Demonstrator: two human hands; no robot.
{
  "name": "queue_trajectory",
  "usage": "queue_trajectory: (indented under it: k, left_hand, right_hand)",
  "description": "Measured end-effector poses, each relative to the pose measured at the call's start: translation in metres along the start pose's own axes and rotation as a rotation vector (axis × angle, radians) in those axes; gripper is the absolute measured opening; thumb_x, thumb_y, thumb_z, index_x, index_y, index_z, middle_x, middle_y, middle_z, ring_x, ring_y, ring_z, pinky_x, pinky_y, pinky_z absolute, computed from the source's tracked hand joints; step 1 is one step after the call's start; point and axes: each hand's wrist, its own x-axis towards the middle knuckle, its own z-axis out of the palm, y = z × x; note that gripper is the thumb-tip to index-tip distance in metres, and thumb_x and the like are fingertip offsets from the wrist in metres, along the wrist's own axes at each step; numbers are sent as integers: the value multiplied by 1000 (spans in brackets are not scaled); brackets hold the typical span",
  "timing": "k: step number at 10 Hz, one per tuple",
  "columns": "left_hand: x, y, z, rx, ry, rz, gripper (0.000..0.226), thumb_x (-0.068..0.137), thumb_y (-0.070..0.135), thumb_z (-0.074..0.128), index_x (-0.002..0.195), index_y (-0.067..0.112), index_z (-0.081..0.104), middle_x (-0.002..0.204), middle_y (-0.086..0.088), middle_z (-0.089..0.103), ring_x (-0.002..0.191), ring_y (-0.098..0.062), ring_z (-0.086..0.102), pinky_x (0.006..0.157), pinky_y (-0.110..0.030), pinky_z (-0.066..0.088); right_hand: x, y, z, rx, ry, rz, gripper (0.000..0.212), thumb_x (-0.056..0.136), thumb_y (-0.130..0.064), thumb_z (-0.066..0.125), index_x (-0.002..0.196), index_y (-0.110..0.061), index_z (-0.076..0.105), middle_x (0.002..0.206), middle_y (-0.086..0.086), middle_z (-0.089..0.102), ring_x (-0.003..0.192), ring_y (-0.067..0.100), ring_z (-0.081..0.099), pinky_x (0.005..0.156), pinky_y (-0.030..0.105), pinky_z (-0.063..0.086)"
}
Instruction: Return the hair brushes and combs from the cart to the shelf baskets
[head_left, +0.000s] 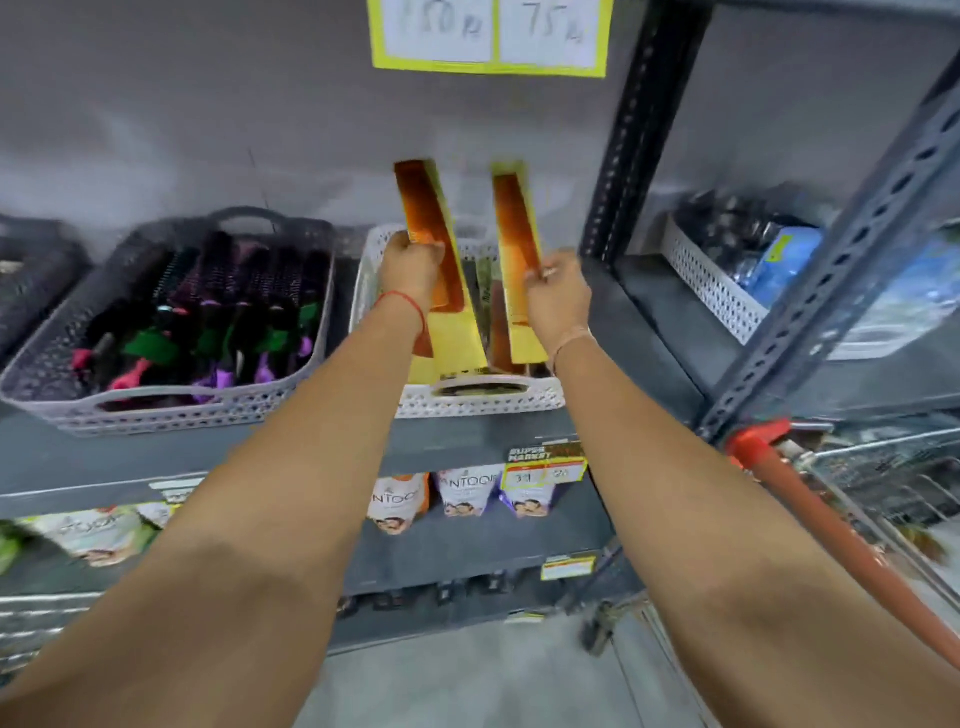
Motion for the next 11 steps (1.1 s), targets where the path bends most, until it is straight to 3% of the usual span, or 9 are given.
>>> queue_trajectory:
  k: [1, 2, 4, 7, 9, 10, 11]
  left_hand:
    - [8, -22, 6, 426, -40, -34, 33, 89, 15, 53, 118, 0, 58, 126, -23, 60, 117, -35, 57, 91, -36, 46]
    - [9, -47, 5, 773, -37, -54, 47, 90, 23, 55, 128, -4, 51, 132, -25, 56, 123, -38, 52, 101, -39, 42]
    - [16, -60, 12, 1032, -20, 23, 54, 92, 38, 49, 130, 1, 51, 135, -27, 47, 130, -36, 39, 109, -37, 33]
    - [13, -61, 3, 1042, -45, 79, 56, 97, 41, 34, 127, -2, 53, 134, -29, 49, 129, -36, 38, 109, -38, 30]
    - [-10, -55, -28, 847, -74, 182, 43, 94, 25, 38, 122, -1, 58, 125, -29, 57, 117, -40, 54, 99, -39, 43]
    - [-31, -45, -56, 793, -107, 354, 40, 90, 24, 39, 111, 0, 64, 117, -26, 63, 107, -39, 60, 90, -39, 49]
    - [-54, -40, -104, 726, -21, 635, 37, 89, 13, 40, 110, -4, 65, 113, -25, 65, 111, -39, 59, 95, -40, 47]
  right_hand:
    - [9, 20, 0, -180, -222, 131, 21, 85, -4, 44, 102, -13, 52, 104, 15, 59, 98, 29, 56, 76, 28, 41]
    - [8, 27, -1, -227, -236, 163, 32, 86, -5, 44, 115, -8, 54, 122, 14, 59, 116, 29, 53, 90, 28, 44]
    - [9, 34, 5, -354, -228, 122, 28, 85, -24, 60, 110, -13, 62, 122, 14, 59, 113, 30, 55, 101, 35, 45]
    - [-3, 25, 4, -534, -183, -17, 28, 90, -25, 51, 113, -10, 60, 118, 14, 60, 108, 33, 57, 96, 39, 48]
    - [-50, -8, 23, -501, -19, -419, 32, 90, -23, 42, 111, -6, 57, 117, 19, 60, 109, 35, 55, 90, 41, 46]
    - [-99, -13, 52, -513, -1, -564, 45, 89, -27, 33, 119, -1, 55, 118, 21, 62, 113, 35, 56, 96, 43, 45]
    - [-140, -20, 77, -489, 96, -625, 52, 89, -29, 31, 132, -1, 44, 137, 19, 50, 129, 32, 45, 109, 44, 37]
